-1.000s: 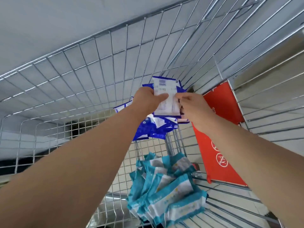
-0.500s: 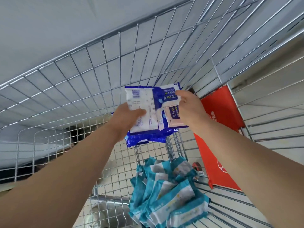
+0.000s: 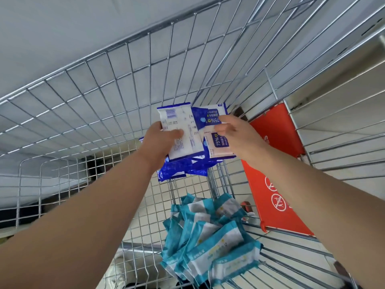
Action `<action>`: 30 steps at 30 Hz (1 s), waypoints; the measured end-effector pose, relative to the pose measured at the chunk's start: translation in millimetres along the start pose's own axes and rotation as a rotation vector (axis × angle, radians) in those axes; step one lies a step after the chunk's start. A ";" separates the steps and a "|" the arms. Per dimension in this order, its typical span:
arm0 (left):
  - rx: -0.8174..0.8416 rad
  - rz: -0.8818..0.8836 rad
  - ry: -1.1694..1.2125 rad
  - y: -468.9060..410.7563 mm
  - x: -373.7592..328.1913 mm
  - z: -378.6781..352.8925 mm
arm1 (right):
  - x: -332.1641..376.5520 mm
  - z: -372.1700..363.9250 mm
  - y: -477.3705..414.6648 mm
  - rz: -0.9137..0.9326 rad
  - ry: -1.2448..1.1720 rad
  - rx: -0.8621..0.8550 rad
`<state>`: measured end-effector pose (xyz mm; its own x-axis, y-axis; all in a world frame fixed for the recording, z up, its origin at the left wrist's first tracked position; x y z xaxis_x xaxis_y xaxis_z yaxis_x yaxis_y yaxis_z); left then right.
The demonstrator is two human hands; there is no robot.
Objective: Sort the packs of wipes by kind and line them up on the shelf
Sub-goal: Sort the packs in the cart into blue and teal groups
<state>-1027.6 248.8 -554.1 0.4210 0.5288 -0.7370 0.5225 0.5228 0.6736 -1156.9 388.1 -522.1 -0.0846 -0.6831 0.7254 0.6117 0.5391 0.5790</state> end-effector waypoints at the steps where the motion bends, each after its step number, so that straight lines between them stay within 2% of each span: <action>1: -0.002 0.017 0.001 -0.6 0.2 -0.7 | -5.5 2.2 4.2 0.004 0.001 -0.052; 3: 0.003 0.041 -0.019 -0.3 0.6 0.7 | -16.5 1.5 12.4 0.003 0.053 -0.120; 7: 0.012 0.062 -0.049 4.3 6.0 12.9 | -33.0 -15.6 20.4 -0.030 0.130 -0.063; 15: 0.071 0.034 -0.070 11.3 16.1 19.8 | -43.5 -40.3 4.0 -0.215 -0.119 -0.043; 22: 0.015 0.053 -0.035 6.5 15.4 25.2 | -46.9 -38.9 8.5 -0.215 -0.272 -0.133; 27: 0.046 0.049 -0.071 5.8 14.5 29.5 | -40.3 -44.3 4.8 -0.194 -0.325 -0.256; 30: 0.069 0.036 -0.133 4.2 14.4 27.6 | -41.0 -47.4 -1.9 -0.218 -0.350 -0.256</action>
<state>-998.9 240.1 -563.4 0.5328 0.4508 -0.7162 0.5532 0.4549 0.6979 -1117.4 391.8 -570.6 -0.4654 -0.5361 0.7043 0.7204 0.2330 0.6533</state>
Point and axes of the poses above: each hand's wrist, its own y-axis away from the middle knuckle, its own z-axis out of the back of the hand, x = y × z, the point moved 4 cm from there along -y, towards the middle knuckle, and after that the axes turned 2 degrees about x, right-handed, at the moved point
